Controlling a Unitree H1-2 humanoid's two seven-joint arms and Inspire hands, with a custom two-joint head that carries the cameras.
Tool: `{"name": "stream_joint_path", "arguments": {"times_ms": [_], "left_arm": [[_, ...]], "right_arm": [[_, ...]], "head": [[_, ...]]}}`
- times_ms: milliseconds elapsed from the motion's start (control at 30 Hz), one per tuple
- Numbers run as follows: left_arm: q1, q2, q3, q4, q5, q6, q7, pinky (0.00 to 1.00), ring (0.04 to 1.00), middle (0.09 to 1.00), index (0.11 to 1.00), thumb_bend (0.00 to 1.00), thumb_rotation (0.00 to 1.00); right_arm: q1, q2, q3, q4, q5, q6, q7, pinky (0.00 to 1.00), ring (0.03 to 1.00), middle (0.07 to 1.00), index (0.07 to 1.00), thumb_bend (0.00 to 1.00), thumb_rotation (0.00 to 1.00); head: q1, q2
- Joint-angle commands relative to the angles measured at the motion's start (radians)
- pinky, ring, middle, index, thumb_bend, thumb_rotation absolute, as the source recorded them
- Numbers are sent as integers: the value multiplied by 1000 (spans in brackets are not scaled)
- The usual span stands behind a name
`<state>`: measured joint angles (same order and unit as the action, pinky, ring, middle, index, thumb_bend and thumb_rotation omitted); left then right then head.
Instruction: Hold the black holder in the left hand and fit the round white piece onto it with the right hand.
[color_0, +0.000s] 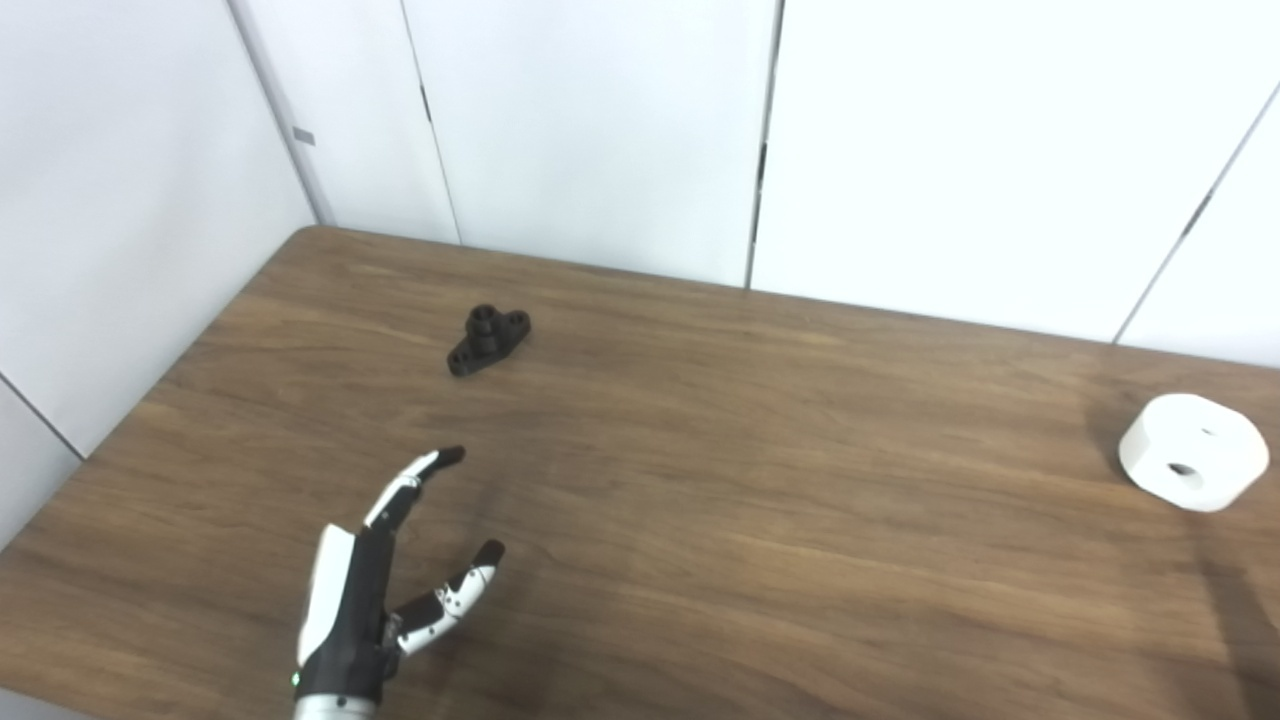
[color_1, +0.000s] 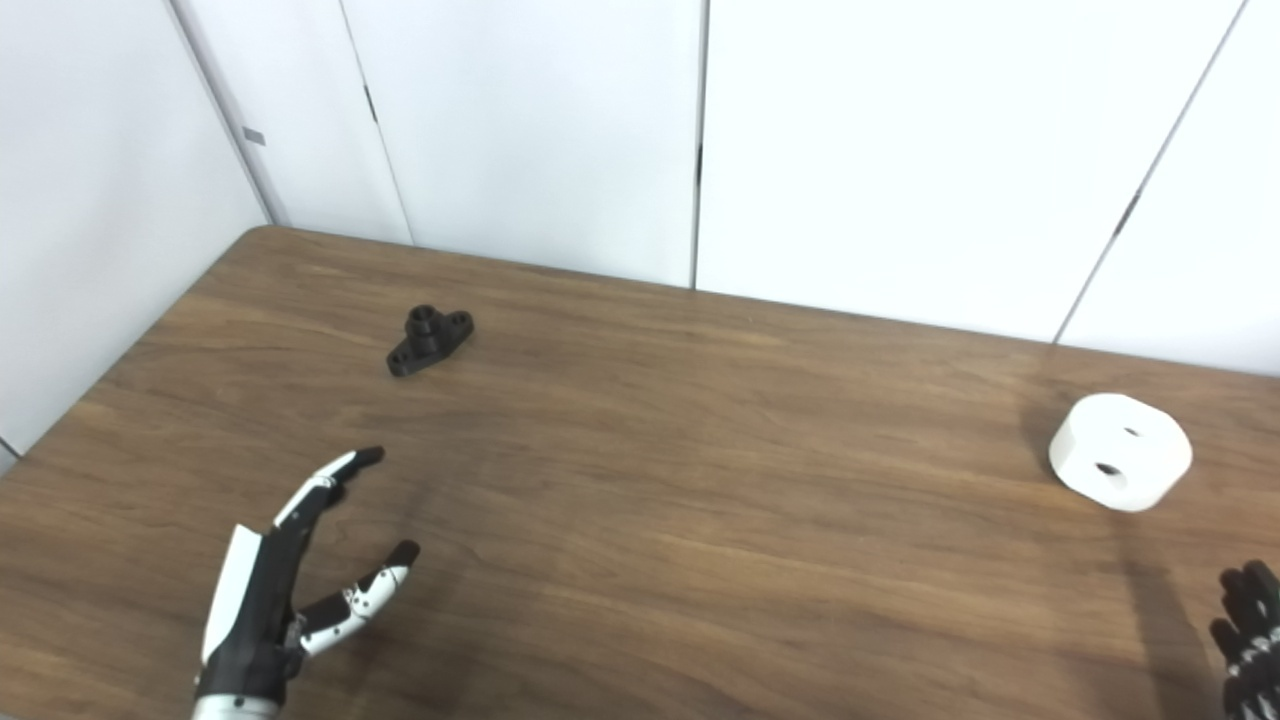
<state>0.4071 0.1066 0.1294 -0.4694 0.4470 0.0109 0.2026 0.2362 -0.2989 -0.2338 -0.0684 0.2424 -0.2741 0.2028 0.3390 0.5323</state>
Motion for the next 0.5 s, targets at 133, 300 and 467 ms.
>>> {"name": "stream_joint_path", "arguments": {"times_ms": [133,300,467], "left_arm": [[-189,0,37,-41,161,136,31,915,908,880,823,687,188],[-274,40,38,2,220,233,8,885,939,900,817,718,311],[-356,66,47,63,262,288,-6,830,926,899,808,747,342]], "right_arm": [[34,38,22,48,-6,-5,-5,1000,987,965,957,613,1000],[32,27,31,57,-8,-29,15,1000,996,985,980,657,1000],[31,21,36,58,-5,-27,20,1000,1000,999,993,718,1000]], "head": [[-4,-1],[-5,-1],[-10,4]]}}
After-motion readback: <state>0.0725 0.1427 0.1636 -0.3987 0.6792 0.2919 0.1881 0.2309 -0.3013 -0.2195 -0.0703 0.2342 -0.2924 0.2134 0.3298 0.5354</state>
